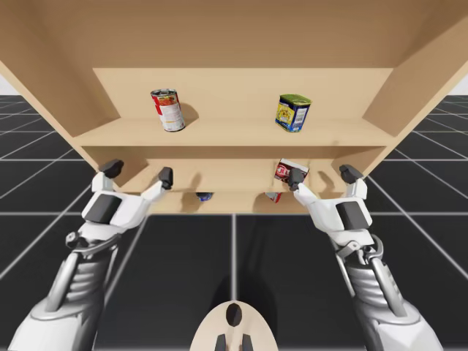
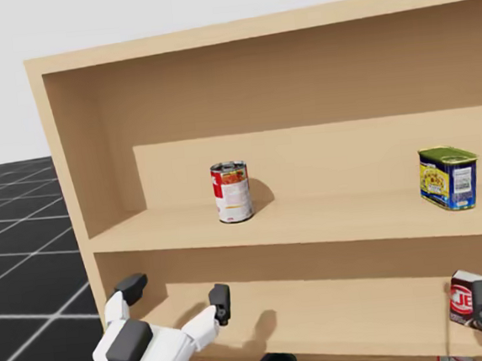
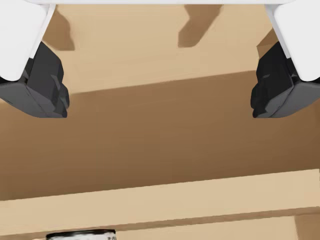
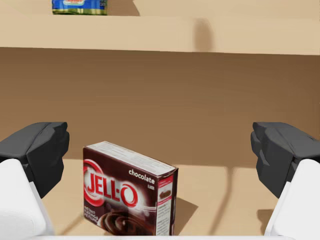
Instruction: Find the tomato soup can on the shelf and bring it to me.
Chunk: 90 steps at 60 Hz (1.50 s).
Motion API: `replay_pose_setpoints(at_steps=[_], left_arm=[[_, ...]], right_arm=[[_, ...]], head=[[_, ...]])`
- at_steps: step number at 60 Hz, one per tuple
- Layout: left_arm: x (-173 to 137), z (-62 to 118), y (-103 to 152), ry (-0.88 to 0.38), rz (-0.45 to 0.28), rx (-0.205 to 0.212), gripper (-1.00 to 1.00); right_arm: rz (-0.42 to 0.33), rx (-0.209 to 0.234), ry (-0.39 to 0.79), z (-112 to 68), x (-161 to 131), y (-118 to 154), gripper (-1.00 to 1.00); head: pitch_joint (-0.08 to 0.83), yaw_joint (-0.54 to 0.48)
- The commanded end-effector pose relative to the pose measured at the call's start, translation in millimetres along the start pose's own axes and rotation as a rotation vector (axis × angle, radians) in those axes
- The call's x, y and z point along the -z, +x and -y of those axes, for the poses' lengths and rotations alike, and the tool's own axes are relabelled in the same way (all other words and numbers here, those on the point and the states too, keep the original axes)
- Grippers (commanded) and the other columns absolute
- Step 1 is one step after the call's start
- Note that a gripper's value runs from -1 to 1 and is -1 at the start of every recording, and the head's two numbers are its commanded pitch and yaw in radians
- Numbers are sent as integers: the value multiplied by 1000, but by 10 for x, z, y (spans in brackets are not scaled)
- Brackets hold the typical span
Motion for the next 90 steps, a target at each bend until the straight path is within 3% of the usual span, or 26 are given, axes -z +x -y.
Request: replay_pose_setpoints(at_steps=[1,3,7,14,28,36,49,52,66,74,79,81,82,83,86,90], left_arm=[[-180,62,388,-38,-19,0,-1000],[-243,66,544,-60,-31,-21,-1000],[-287,74,700,-83,-41,-26,-1000],[-284,93,908,-113,-52,-9,-1000],[-24,146,1103,-157,-63,-43,-1000],[239,182,1114,-172,-95,-65,-1000],[728,256,1059,-138,-120,-66,-1000],[837,279,1038,-141,-135,-92,-1000],[1238,406,917,-59,-189,-120,-1000],[1402,462,874,2,-203,-99,-1000],[1454,506,845,19,-216,-111,-1000],[1455,511,841,18,-214,-106,-858],[1457,520,833,26,-211,-106,372],[1456,524,832,27,-211,-106,767],[1446,537,825,35,-203,-97,978],[1430,543,833,36,-198,-100,1000]], right_arm=[[-9,13,-12,-32,1,-17,-1000],[-17,22,-14,-28,2,-22,-1000],[-18,17,-18,-25,3,-24,-1000],[-18,18,-21,-20,6,-26,-1000],[-25,6,-22,-15,12,-41,-1000],[-27,2,-22,-9,17,-44,-1000],[-28,3,-24,10,24,-45,-1000],[-28,3,-25,13,25,-44,-1000],[-29,4,-27,30,31,-44,-1000],[-32,4,-27,35,34,-47,-1000],[-32,4,-26,38,32,-49,-1000],[-32,4,-26,39,33,-49,-1000],[-33,4,-26,40,34,-51,-1000],[-33,3,-26,40,34,-52,-1000],[-36,3,-25,39,35,-58,-1000],[-38,3,-25,36,34,-60,-1000]], head=[[124,237],[126,239],[126,241],[125,248],[131,249],[132,253],[140,255],[142,256],[151,255],[157,255],[158,255],[159,255],[161,254],[161,254],[164,253],[165,253]])
